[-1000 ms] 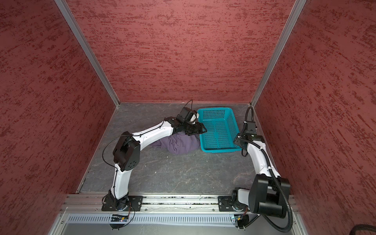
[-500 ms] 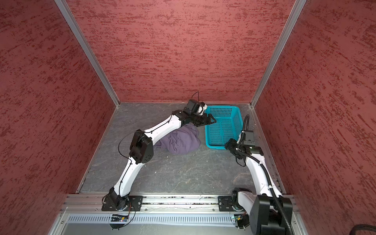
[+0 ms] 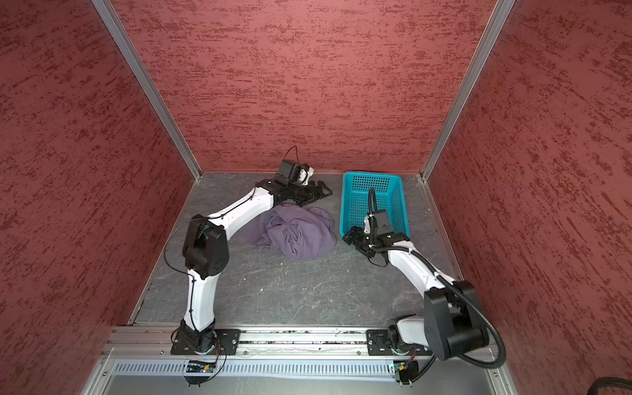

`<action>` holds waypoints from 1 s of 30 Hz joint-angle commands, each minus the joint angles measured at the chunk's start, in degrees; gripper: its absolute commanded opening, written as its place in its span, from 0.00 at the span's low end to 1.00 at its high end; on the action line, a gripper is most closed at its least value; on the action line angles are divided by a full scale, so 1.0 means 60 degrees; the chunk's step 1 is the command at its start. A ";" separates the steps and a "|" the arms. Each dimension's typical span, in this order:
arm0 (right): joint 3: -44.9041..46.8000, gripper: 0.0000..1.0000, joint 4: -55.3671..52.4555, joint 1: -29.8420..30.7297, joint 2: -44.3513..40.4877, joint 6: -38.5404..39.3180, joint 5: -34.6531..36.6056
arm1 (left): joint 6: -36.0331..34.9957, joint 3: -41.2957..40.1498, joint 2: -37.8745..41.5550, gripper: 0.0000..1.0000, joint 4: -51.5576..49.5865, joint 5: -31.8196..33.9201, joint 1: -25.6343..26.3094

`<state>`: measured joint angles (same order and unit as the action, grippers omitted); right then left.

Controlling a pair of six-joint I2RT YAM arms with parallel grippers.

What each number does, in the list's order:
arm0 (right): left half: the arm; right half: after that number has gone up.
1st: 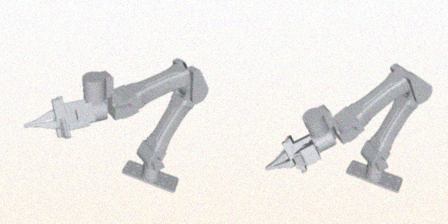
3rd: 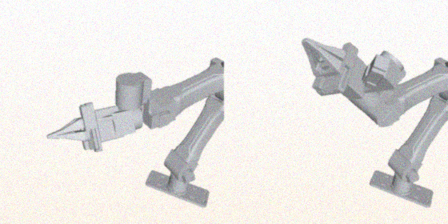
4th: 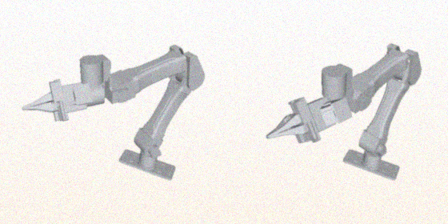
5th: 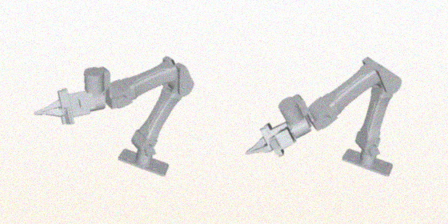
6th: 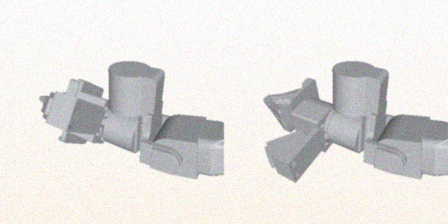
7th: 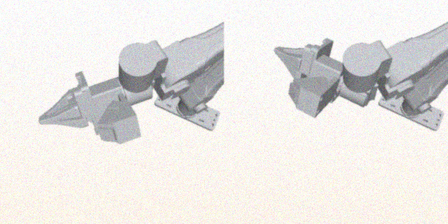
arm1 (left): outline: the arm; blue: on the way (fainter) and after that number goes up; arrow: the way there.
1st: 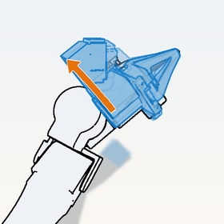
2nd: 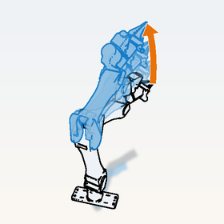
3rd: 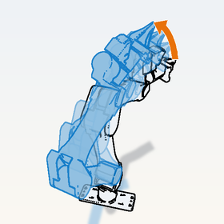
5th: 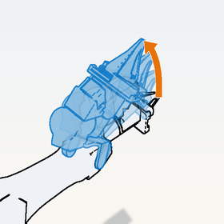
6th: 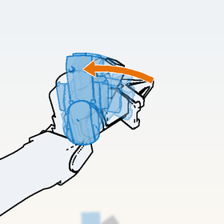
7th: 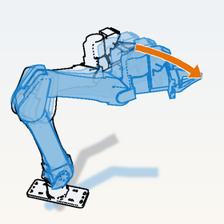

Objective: Fold and stack the trousers
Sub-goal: Rotate the basket at the top-right of the table.

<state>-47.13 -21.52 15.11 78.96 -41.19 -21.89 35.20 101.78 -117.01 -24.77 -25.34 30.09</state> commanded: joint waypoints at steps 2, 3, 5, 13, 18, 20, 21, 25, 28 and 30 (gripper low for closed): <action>-0.1690 0.73 0.1247 0.0769 0.1580 -0.0214 -0.0398 | -0.0044 -0.1918 0.1565 0.93 0.0771 0.0518 -0.0264; -0.2138 0.73 0.1244 0.0963 0.2050 -0.0167 -0.0517 | -0.0068 -0.2380 0.1847 0.93 0.0769 0.0633 -0.0289; -0.3017 0.73 0.1300 0.1288 0.2792 -0.0159 -0.0830 | -0.0188 -0.2981 0.2308 0.93 0.0675 0.0815 -0.0304; -0.5120 0.75 0.0085 0.1619 0.3220 0.0879 -0.0558 | -0.0564 -0.3477 0.3183 0.93 0.0204 0.1114 -0.0233; -0.5345 0.75 -0.1435 0.1062 0.2069 0.2376 0.1823 | -0.0978 -0.2685 0.2971 0.74 -0.0127 0.1300 0.0251; -0.4934 0.70 -0.1607 0.0375 0.1487 0.2497 0.2439 | -0.1324 -0.2168 0.2733 0.62 -0.0383 0.1364 0.0689; -0.4639 0.67 -0.1657 -0.0114 0.1186 0.2487 0.2673 | -0.1498 -0.1913 0.2611 0.60 -0.0520 0.1373 0.0942; -0.3680 0.64 -0.1846 -0.1772 0.0442 0.2563 0.3715 | -0.1930 -0.1192 0.2134 0.67 -0.0878 0.1249 0.1797; -0.3292 0.67 -0.1945 -0.2495 0.0634 0.2768 0.4339 | -0.1970 -0.0910 0.1810 0.71 -0.1157 0.1157 0.2242; -0.3106 0.68 -0.1795 -0.2854 0.1129 0.2780 0.4138 | -0.1920 -0.0871 0.1663 0.71 -0.1294 0.1147 0.2484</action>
<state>-67.44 -30.15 -0.99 82.54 -26.44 -0.64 25.30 96.03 -105.03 -28.95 -18.20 44.34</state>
